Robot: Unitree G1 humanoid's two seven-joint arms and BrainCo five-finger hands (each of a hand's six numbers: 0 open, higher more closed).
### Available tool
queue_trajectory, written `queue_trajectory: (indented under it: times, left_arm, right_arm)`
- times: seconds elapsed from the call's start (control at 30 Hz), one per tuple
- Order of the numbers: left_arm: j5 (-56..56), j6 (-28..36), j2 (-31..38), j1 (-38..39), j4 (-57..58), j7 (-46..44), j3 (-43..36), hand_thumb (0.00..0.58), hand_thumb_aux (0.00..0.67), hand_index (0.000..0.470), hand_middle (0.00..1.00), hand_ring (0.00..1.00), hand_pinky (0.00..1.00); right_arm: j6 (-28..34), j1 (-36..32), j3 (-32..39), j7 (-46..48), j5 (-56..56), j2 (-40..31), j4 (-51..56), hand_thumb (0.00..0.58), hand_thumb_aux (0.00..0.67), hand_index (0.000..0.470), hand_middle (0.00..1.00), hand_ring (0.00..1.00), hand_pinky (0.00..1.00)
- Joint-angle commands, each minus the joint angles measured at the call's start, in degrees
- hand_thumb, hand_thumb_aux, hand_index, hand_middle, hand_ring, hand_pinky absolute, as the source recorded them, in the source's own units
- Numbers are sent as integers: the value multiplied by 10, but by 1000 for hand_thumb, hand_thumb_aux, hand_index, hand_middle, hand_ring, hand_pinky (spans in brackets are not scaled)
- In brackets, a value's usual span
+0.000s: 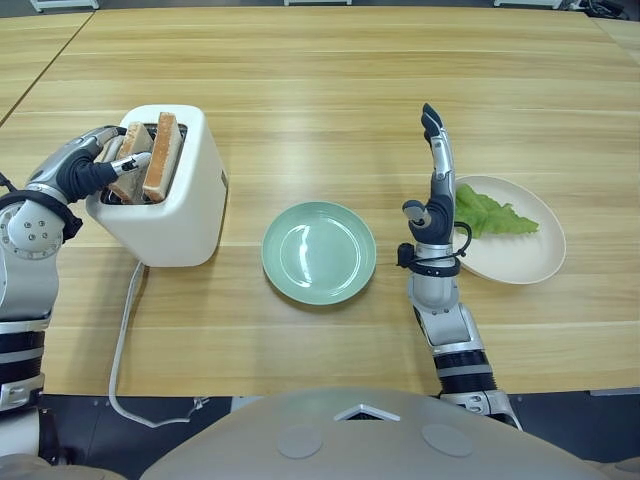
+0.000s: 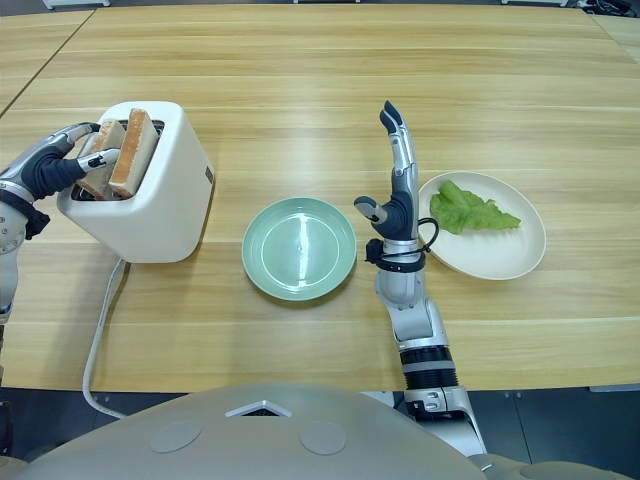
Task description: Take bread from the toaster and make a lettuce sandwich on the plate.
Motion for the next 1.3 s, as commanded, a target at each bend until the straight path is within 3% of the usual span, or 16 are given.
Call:
queue_trajectory:
  times: [0.03, 0.47, 0.73, 0.93, 1.17, 1.3]
  left_arm:
    - [-8, -7, 1, -2, 8, -5, -14, 580, 670, 470, 0, 0, 0]
    - [-34, -24, 15, -80, 1, 26, 16, 580, 670, 470, 0, 0, 0]
    - [-144, 5, 59, -220, 5, -79, 30, 580, 670, 470, 0, 0, 0]
    - [-208, 28, 68, -273, -1, -119, 31, 580, 670, 470, 0, 0, 0]
    - [-355, 117, 4, -312, -62, -175, -2, 580, 670, 470, 0, 0, 0]
    - [-422, 189, -53, -329, -82, -191, -59, 580, 670, 470, 0, 0, 0]
  right_arm:
    - [6, 2, 0, -2, -2, -1, 2, 0, 0, 0, 0, 0, 0]
    - [8, -1, 3, -8, -7, 3, 4, 0, 0, 0, 0, 0, 0]
    - [7, -13, 3, -17, -10, 5, 12, 0, 0, 0, 0, 0, 0]
    - [6, -19, -6, -25, -7, -2, 17, 0, 0, 0, 0, 0, 0]
    - [13, -34, -34, -29, -11, -34, 25, 0, 0, 0, 0, 0, 0]
    - [51, -58, -80, -6, -22, -101, 33, 0, 0, 0, 0, 0, 0]
